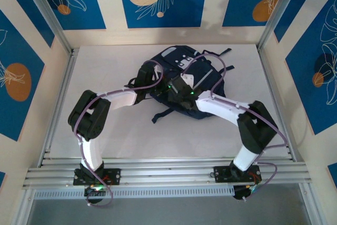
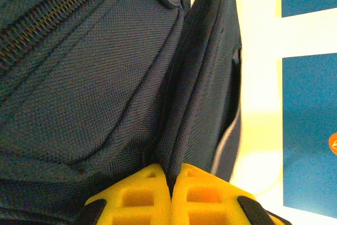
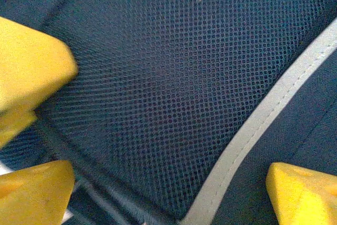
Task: Pack the student bag
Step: Unzip the student bag at the top-center of the table.
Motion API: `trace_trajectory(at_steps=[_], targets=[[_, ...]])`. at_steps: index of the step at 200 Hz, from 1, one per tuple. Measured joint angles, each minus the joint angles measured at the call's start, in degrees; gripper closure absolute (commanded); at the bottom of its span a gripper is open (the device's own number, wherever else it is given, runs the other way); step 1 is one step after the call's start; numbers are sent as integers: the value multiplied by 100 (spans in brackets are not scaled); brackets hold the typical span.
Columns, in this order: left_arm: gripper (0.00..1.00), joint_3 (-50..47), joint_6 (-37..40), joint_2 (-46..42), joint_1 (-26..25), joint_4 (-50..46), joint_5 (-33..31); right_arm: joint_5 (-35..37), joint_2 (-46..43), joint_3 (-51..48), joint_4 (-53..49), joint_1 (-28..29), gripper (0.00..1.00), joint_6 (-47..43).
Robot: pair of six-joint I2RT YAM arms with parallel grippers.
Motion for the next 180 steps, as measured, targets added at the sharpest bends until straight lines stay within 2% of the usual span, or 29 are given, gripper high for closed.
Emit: trace_trajectory(at_steps=[39, 72, 91, 121, 135, 157, 180], targets=[[100, -72, -15, 0, 15, -9, -39, 323, 452, 199, -79, 15, 8, 33], [100, -70, 2, -20, 17, 2, 11, 315, 201, -2, -24, -20, 17, 66], [100, -66, 4, -28, 15, 20, 138, 59, -229, -348, 96, -125, 22, -55], [100, 22, 55, -37, 11, -11, 236, -398, -785, -623, 76, -348, 23, -144], [100, 31, 103, -63, 11, -44, 236, -535, -914, -669, 28, -380, 24, -140], [100, 31, 138, -79, 13, -85, 234, -726, -1032, -695, -59, -404, 31, -101], [100, 31, 146, -79, 13, -116, 234, -879, -1071, -671, -223, -424, 30, 24]])
